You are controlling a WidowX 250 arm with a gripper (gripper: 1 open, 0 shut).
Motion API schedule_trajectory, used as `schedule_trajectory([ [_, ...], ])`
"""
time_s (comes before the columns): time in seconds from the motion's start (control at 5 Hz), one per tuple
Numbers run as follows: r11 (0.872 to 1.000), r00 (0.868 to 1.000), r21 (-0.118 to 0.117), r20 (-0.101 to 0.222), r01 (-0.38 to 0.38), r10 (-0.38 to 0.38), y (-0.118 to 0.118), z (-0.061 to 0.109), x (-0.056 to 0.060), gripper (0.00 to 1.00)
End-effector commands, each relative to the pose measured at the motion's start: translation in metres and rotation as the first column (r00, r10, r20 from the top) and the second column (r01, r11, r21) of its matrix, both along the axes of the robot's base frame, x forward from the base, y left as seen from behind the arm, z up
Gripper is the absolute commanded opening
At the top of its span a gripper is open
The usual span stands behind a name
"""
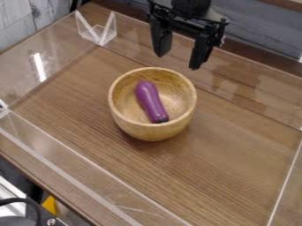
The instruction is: Remove the purple eggplant from inside the brown bowl and put it on the table
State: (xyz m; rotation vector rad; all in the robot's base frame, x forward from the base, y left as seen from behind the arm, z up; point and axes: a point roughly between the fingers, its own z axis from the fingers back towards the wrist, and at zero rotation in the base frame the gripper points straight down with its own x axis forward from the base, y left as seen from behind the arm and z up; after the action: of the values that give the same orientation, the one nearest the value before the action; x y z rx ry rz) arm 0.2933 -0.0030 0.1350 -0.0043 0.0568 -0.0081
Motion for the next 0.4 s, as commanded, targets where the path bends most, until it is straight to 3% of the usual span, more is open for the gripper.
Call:
schedule_trajectory([
  [0.0, 1.0, 1.0, -0.005, -0.012, -0.026, 0.026, 0.002, -0.005, -0.003, 1.0],
  [0.2, 0.997, 0.997, -0.009, -0.007, -0.081, 0.081, 0.014, -0.01, -0.011, 1.0],
])
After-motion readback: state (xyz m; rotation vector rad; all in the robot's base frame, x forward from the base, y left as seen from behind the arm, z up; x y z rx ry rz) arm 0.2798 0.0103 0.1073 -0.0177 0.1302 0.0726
